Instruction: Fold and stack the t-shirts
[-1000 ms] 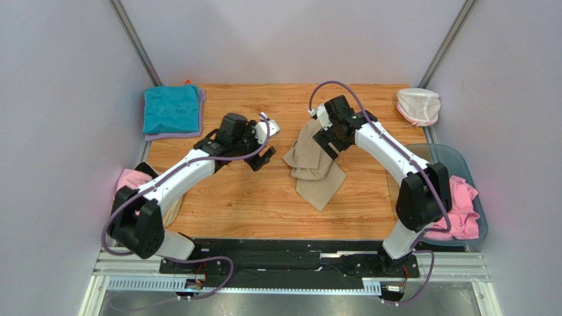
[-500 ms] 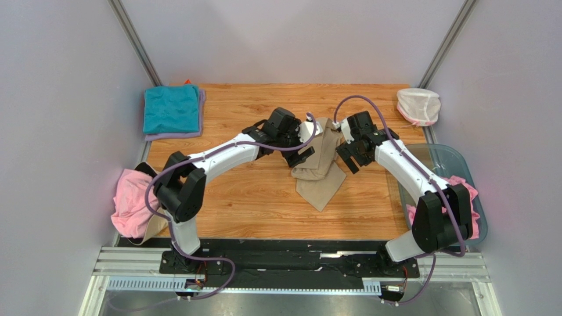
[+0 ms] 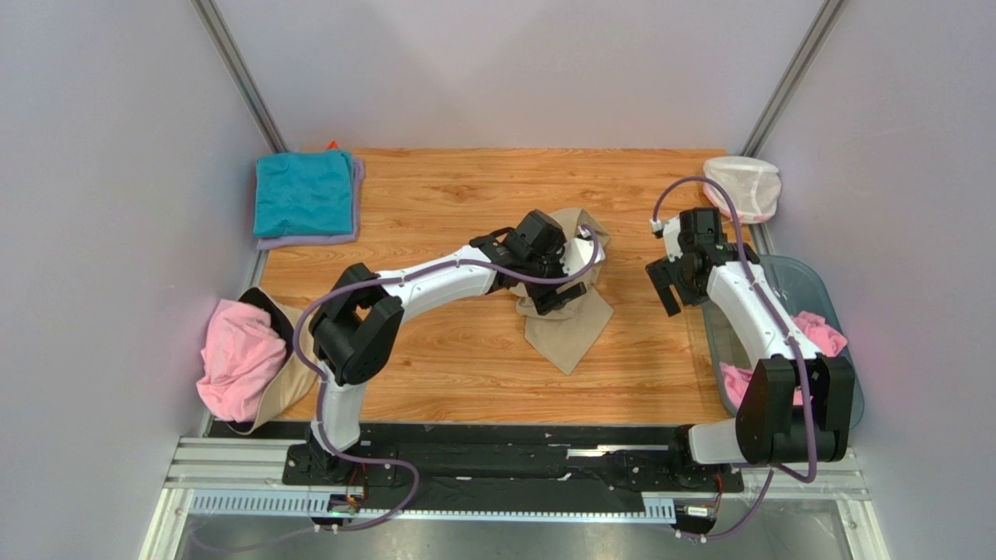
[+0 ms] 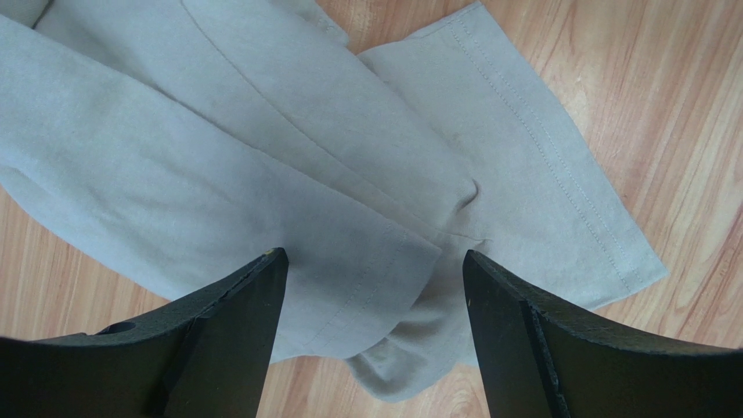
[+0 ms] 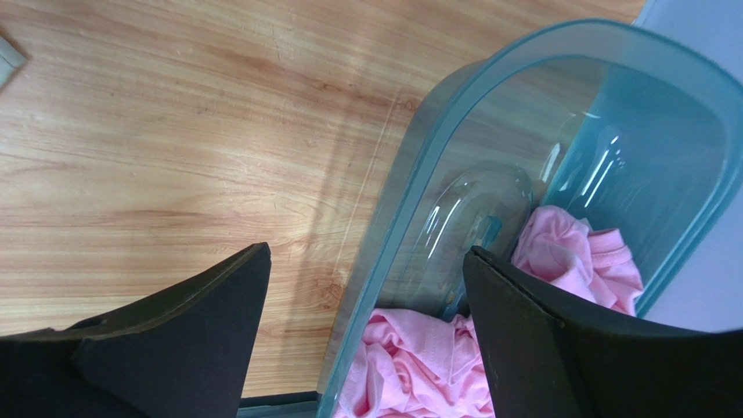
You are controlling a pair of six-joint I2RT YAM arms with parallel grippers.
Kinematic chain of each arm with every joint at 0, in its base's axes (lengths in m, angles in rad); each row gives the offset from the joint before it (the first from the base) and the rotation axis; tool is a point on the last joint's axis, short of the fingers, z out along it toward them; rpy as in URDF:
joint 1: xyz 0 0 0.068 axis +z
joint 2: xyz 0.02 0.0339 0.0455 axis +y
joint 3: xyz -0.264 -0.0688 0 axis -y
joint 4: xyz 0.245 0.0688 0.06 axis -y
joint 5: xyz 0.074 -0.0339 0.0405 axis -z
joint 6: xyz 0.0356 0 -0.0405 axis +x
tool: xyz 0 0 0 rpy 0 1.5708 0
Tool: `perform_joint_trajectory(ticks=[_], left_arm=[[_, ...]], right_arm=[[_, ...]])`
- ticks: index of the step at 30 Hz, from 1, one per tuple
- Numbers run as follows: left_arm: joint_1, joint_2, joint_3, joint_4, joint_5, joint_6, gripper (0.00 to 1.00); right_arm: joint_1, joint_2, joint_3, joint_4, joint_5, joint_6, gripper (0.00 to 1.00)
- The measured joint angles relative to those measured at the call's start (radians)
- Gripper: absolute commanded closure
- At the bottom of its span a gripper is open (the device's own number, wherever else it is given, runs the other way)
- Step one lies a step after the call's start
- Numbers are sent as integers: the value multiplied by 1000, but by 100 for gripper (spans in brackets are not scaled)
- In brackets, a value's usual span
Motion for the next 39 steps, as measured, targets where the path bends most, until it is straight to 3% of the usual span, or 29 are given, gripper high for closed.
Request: perform_joint_trajectory(ticks=[6,11,28,34,39], left_arm=[[-23,13,1,0,-45,2,29],[-24,42,6,1,-80,9,46],[-24,46,16,0,-104,16,52],[-24,10,15,-11,-102,16,68],[-24,-69,-4,-8,-102,25,99]], right_arm=[[-25,-1,-37,10,-45,-10,15],[-25,-9,-65,15,-76,-14,15],[-25,-27,-121,41,-102,-24,16],[-25,-26,-142,68,-97,-24,17],[-27,-24,-151,83,-91,-24,17]])
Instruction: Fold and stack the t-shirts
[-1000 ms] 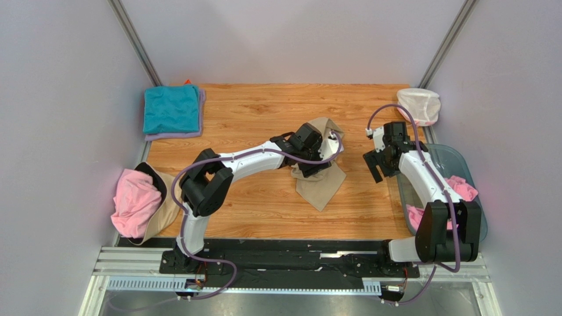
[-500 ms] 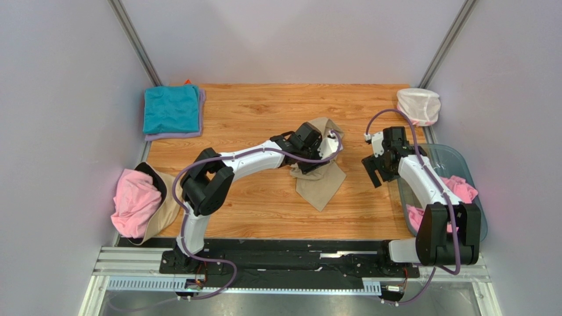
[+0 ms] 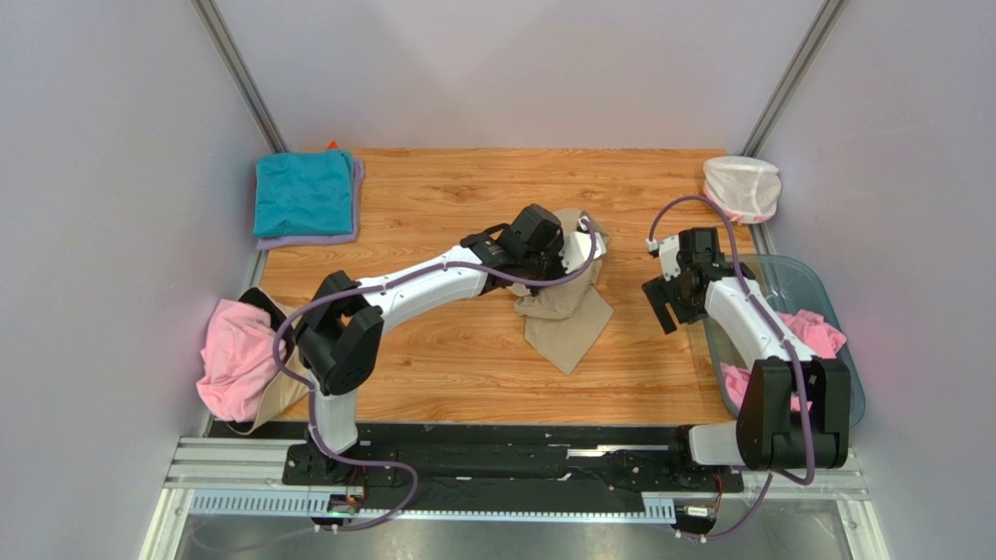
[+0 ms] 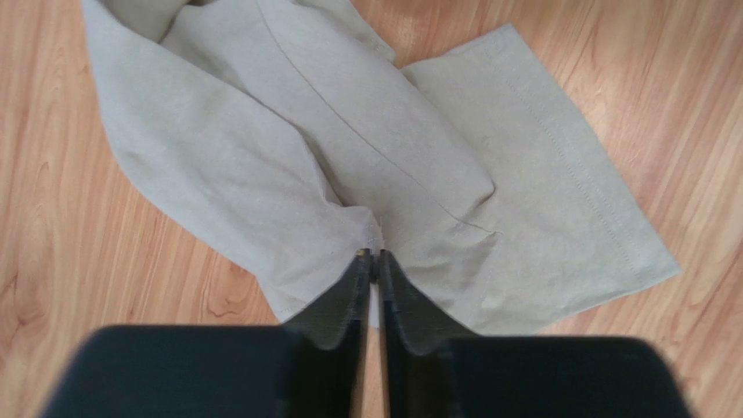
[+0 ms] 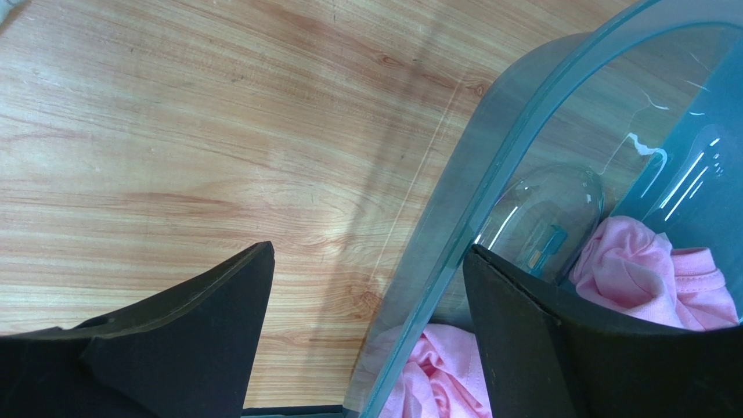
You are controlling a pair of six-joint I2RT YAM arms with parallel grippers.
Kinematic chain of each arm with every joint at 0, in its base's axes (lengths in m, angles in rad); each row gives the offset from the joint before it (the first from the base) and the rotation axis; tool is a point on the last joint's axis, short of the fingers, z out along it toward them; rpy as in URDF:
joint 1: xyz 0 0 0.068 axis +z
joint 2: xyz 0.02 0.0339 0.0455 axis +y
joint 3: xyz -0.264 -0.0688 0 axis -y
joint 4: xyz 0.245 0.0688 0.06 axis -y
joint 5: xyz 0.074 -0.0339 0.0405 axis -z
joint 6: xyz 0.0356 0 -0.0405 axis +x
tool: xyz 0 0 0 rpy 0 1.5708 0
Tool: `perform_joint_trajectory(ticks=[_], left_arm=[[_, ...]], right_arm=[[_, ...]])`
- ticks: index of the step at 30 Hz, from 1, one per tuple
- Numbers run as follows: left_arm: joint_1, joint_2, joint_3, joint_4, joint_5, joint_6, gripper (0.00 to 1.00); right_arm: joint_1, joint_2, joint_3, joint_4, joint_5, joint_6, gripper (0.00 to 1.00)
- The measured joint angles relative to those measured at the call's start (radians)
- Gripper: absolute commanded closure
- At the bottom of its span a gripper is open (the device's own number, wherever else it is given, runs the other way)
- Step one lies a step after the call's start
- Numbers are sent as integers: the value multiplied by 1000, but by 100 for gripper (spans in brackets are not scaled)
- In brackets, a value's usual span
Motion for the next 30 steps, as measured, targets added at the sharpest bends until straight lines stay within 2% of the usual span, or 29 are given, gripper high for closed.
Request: perform_joint_trajectory(ticks=[15,20,26,30], left_arm=[[1,-33,-35,21,-36,42,100],[8,-55,-88,55,-99,47,100],[50,-245,-199,108,-225,71,100],[122,-402,-216,158,-282,99,100]], right_arm=[[-3,15,0,5,6,1,18],[-3,15,0,4,3,3,19],[-4,19,19,-18,-41,31,19],[5,83,113,-50,-105,71,19]])
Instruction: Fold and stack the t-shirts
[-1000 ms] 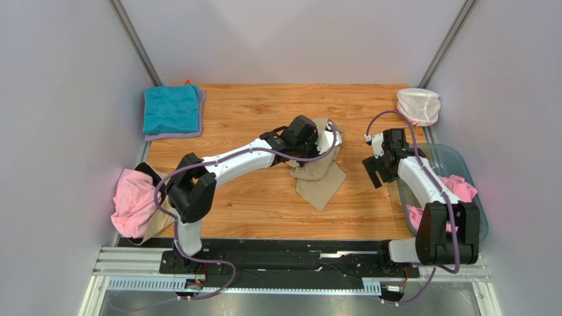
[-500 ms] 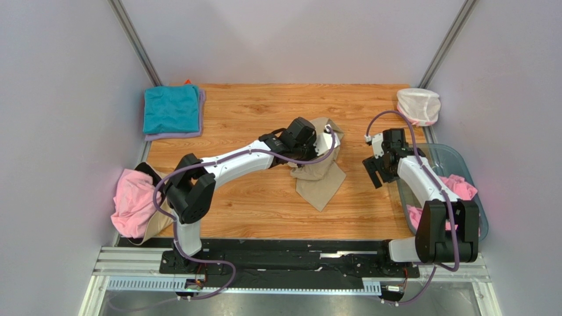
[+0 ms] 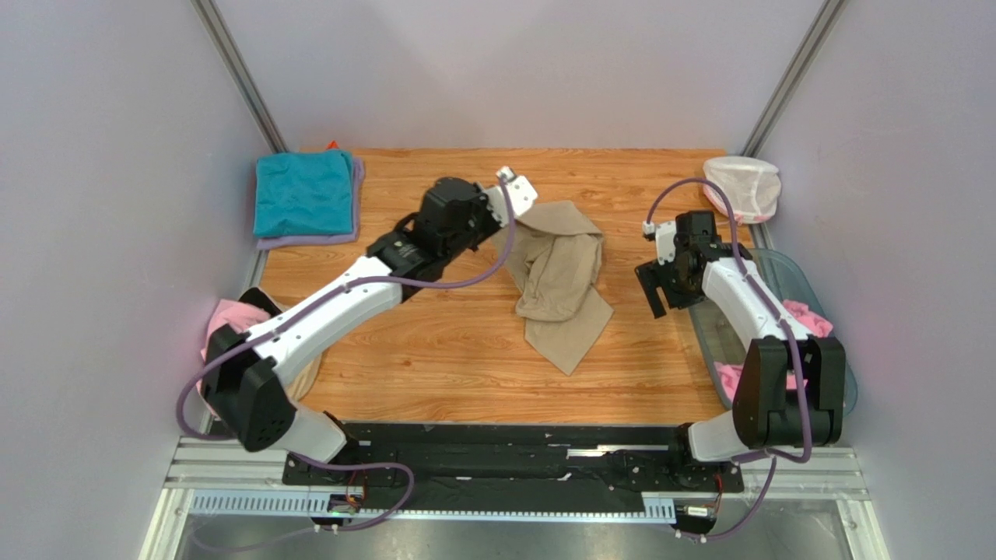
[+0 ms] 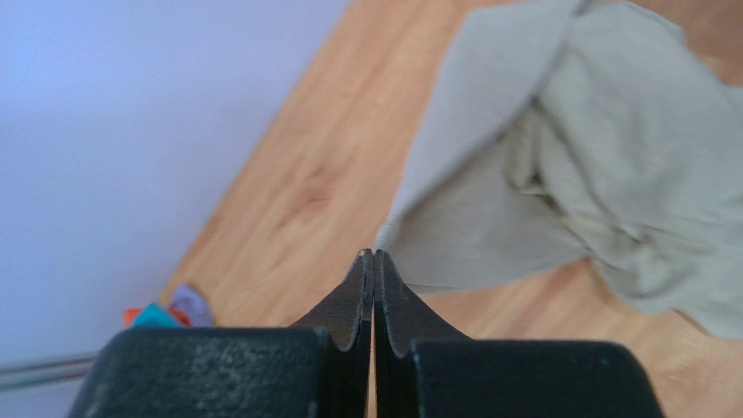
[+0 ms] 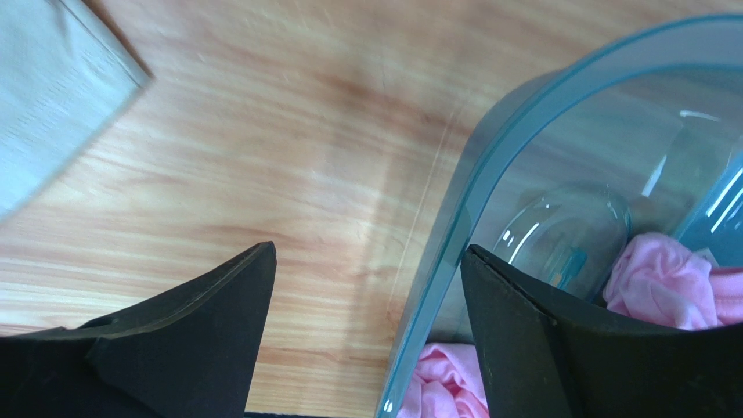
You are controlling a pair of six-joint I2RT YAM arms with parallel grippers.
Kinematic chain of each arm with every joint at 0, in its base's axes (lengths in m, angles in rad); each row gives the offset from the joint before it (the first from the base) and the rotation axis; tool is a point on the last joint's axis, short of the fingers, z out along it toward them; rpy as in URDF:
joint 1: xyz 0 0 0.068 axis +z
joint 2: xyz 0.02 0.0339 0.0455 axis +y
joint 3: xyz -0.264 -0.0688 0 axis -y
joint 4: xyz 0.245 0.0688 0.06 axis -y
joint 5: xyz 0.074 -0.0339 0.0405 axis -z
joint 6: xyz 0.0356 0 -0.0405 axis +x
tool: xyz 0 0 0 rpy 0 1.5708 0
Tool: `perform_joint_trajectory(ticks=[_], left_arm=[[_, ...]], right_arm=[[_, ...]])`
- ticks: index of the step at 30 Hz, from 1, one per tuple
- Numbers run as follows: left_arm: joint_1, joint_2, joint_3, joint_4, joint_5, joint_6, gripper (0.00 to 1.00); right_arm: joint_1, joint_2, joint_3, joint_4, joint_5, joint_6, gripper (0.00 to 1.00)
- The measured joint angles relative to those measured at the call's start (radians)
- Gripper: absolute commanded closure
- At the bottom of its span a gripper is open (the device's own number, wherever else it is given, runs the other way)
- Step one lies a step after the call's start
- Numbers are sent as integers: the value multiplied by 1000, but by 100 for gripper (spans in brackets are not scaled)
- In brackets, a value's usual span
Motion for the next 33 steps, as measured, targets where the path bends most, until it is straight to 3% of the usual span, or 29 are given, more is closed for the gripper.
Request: perform_joint_trajectory(ticks=[4,12,25,27,28,30,31,33], left_arm=[[49,-111,-21,35,-54,32,100],[45,-201,-82,0,-99,110,100],[44,-214,-85,-1,-113,151,100],[44,-210,-88,3,-113,151,100],[44,-210,-92,6,-113,151,100],[44,-210,-98,7,-113,153,100],[44,-209,-102,10,-113,154,100],[44,-209,-108,13,-113,155,100]], right_arm=[[32,69,78,-8,-39,31,20],[124,149,192,-14,-63,77,20],[98,152,80,21,124,59,24],[73,163,80,33,136,50,34],[62,169,80,37,139,46,49],[35,188,81,43,142,33,63],[22,200,84,43,136,37,80],[-2,223,91,47,136,26,100]])
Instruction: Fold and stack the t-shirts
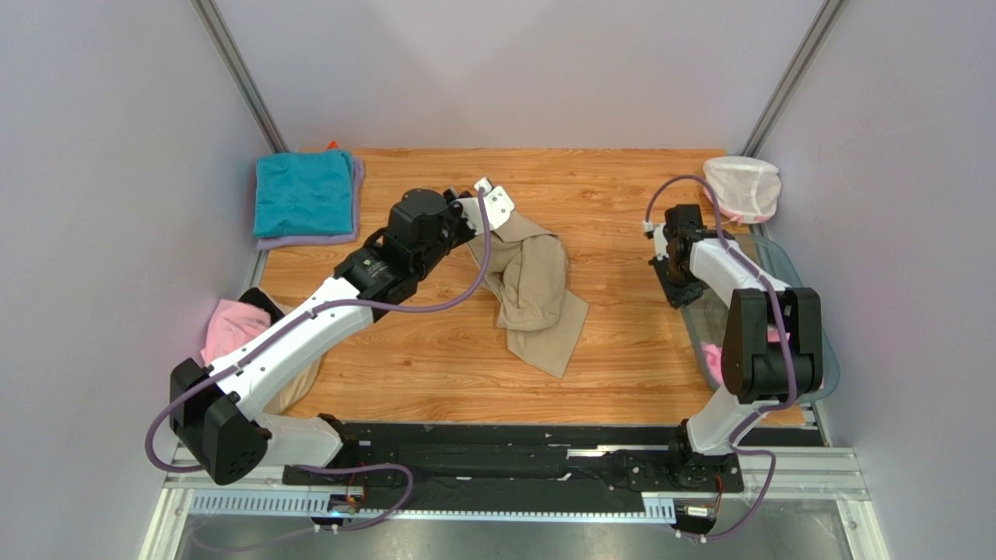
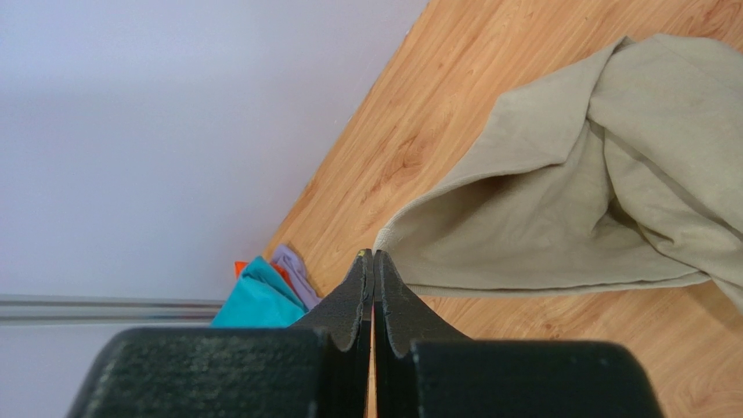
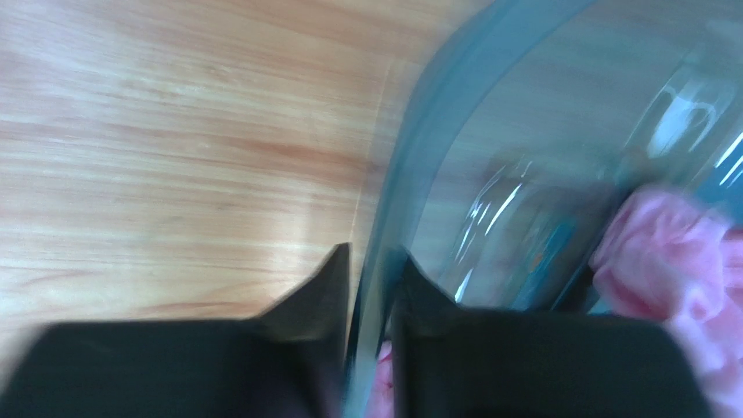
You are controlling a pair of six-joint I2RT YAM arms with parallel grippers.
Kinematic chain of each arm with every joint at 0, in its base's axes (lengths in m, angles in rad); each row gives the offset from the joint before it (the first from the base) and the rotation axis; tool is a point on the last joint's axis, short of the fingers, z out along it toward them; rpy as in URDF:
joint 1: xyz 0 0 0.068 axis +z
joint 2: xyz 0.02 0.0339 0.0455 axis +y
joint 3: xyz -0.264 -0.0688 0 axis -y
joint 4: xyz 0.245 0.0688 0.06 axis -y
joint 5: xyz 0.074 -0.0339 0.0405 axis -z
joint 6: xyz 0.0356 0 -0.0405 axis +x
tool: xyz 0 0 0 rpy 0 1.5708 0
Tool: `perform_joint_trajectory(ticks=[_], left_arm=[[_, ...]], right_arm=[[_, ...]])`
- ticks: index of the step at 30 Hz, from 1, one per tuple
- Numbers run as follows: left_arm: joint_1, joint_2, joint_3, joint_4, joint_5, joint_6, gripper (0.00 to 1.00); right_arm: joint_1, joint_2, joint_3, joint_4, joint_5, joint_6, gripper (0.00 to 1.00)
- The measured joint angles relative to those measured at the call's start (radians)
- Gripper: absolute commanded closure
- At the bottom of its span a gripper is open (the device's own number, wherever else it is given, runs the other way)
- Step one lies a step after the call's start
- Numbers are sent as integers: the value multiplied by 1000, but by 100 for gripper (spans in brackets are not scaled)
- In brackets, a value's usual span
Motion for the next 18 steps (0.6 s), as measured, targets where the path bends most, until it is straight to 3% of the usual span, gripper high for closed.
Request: perform_joint_trajectory(ticks=[10,18], left_arm=[[0,0,-30,18,0,18,100],[0,1,-51,41,1,29,100]], right_arm=[[-108,11,23,40,-25,20,100],[-153,-73,11,-21,-61,66,100]])
